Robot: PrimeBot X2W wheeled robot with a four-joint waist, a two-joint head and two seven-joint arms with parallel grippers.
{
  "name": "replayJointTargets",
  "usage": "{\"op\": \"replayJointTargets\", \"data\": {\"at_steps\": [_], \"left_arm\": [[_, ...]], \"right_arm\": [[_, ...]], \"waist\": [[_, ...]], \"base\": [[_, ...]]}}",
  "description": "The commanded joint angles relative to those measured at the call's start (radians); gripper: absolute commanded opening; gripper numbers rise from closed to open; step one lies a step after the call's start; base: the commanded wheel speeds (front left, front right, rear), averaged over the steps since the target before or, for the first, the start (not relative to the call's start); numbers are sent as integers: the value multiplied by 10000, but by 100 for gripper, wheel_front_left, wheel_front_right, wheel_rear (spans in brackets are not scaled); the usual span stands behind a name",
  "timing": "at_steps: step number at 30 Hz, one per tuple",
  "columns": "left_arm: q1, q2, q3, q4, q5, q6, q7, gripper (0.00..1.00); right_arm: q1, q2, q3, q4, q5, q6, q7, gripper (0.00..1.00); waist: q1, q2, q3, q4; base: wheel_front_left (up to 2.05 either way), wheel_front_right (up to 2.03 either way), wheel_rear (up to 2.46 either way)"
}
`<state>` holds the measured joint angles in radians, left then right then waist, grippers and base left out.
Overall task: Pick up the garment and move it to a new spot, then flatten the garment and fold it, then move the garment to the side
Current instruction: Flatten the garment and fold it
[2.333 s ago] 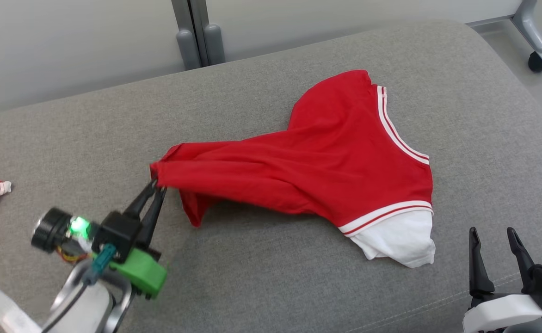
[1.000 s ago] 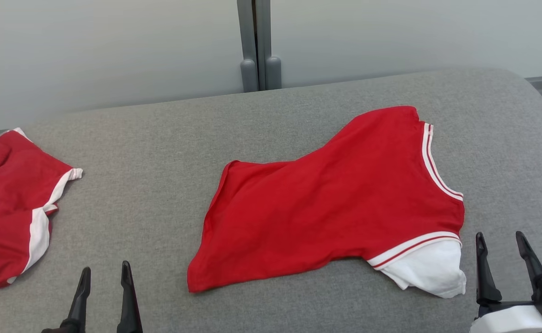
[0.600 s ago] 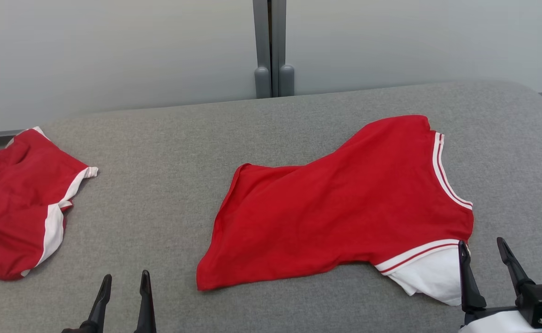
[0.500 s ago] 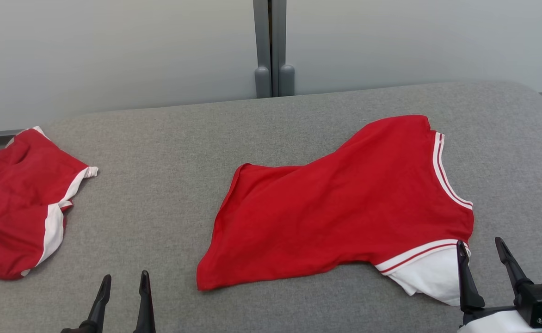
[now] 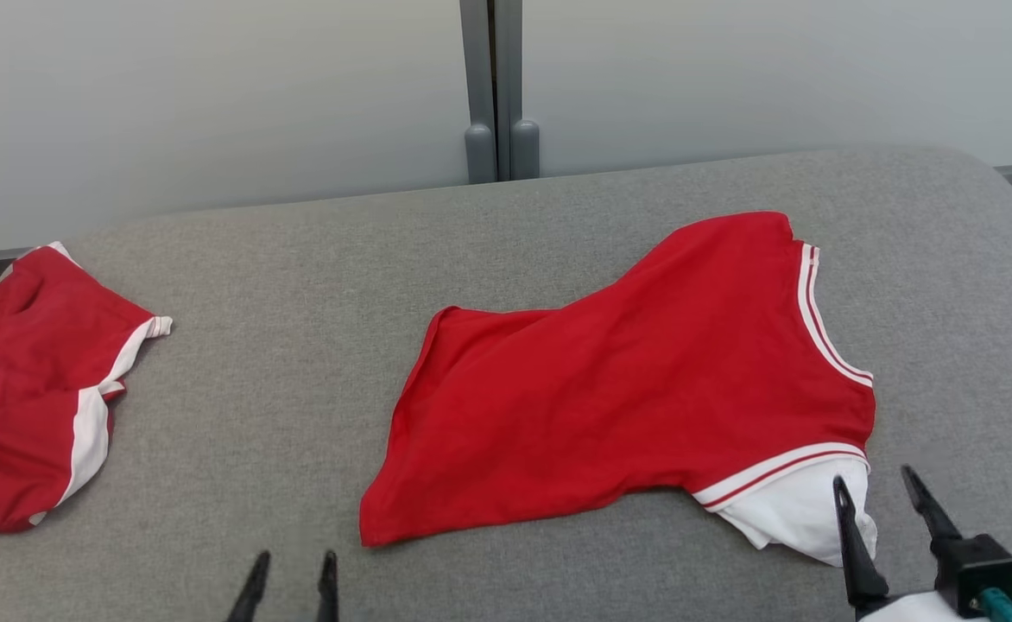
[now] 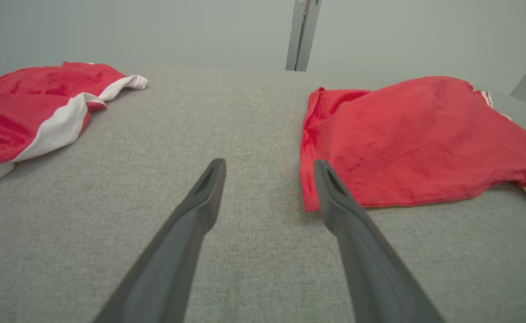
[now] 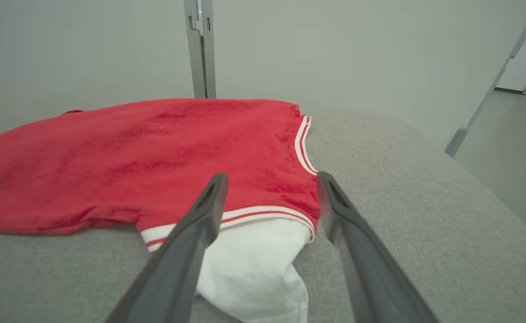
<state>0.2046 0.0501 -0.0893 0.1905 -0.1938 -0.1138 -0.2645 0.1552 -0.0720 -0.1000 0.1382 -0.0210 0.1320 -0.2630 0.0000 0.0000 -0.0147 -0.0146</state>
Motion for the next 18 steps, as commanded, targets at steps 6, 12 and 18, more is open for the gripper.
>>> {"op": "replayJointTargets", "data": {"at_steps": [6,12,18], "left_arm": [[-637,335,-879,1149,291,-103,895,100],[-1182,552,-1376,931,-57,-151,1773,100],[-1525,806,-1628,889,-141,-163,1852,100]], "right_arm": [[-149,-1601,935,1075,183,-25,1358,100],[-391,-2900,1622,1178,976,-22,3149,100],[-1000,-3283,2440,1387,1583,-22,3819,100]], "waist": [[0,0,151,-43],[0,0,654,-89],[0,0,1147,-125]], "base": [[0,0,0],[0,0,0],[0,0,0]]}}
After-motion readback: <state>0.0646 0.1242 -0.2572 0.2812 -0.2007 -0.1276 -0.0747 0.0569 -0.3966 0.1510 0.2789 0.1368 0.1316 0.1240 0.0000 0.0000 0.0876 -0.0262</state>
